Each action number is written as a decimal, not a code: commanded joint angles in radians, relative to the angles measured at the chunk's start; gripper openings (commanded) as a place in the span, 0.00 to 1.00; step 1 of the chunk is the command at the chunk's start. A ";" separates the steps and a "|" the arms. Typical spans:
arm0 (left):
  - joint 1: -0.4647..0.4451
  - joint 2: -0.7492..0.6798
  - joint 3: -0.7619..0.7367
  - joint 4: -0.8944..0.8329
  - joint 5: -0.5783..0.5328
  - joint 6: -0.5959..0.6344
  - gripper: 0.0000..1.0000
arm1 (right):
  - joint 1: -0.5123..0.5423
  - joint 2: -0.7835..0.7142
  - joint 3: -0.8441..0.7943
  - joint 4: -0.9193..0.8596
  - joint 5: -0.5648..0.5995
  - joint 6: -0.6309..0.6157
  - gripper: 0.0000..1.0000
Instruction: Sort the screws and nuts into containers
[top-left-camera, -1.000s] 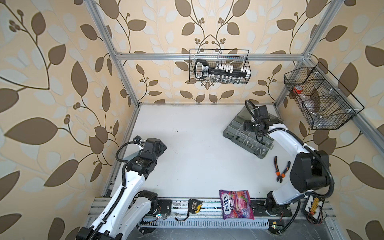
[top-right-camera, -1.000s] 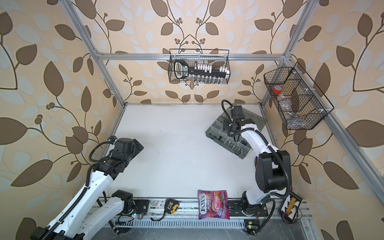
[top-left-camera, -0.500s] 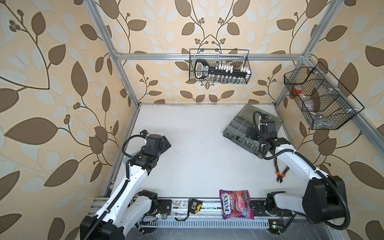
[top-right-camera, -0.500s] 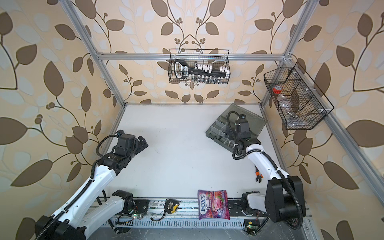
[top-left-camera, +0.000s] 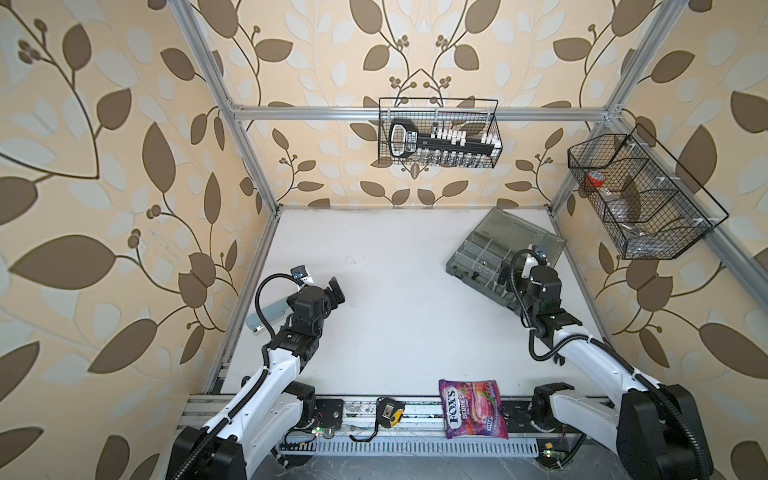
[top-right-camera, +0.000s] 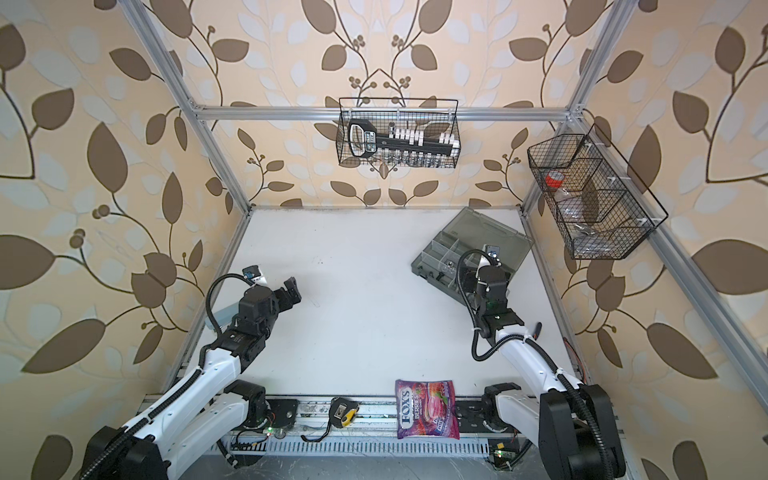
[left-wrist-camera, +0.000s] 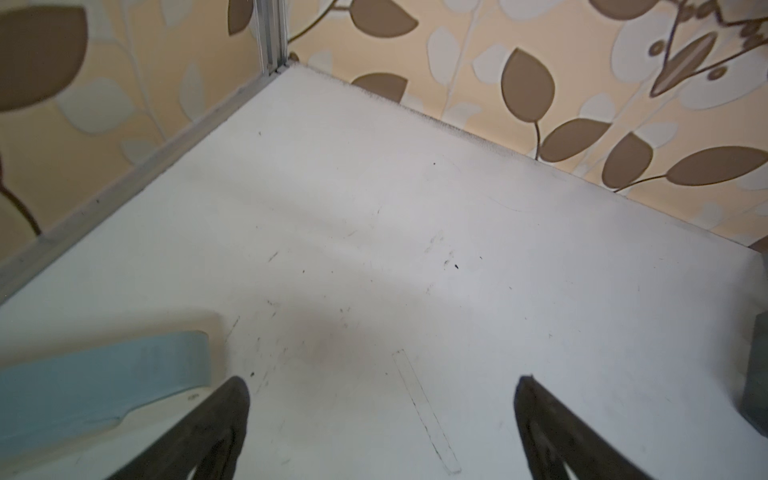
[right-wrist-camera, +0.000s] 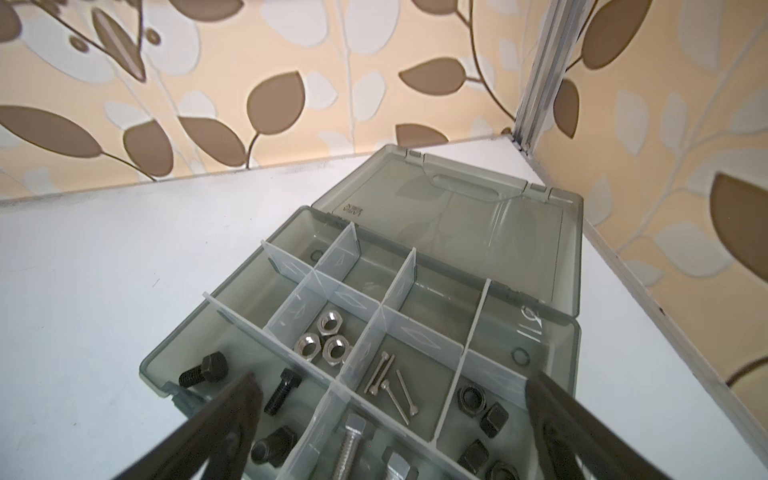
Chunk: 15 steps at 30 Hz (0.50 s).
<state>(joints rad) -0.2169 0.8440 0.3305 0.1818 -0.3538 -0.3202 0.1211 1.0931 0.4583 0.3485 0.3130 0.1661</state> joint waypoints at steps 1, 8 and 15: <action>-0.001 0.041 -0.018 0.270 -0.069 0.203 0.99 | -0.006 -0.003 -0.078 0.195 0.017 -0.045 1.00; 0.061 0.275 -0.050 0.516 -0.017 0.328 0.99 | -0.005 0.016 -0.186 0.420 0.033 -0.088 1.00; 0.111 0.363 -0.001 0.486 0.121 0.340 0.99 | -0.007 0.078 -0.223 0.558 0.087 -0.108 1.00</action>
<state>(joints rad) -0.1120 1.2068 0.2920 0.6037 -0.3122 -0.0242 0.1200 1.1446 0.2573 0.7925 0.3595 0.0772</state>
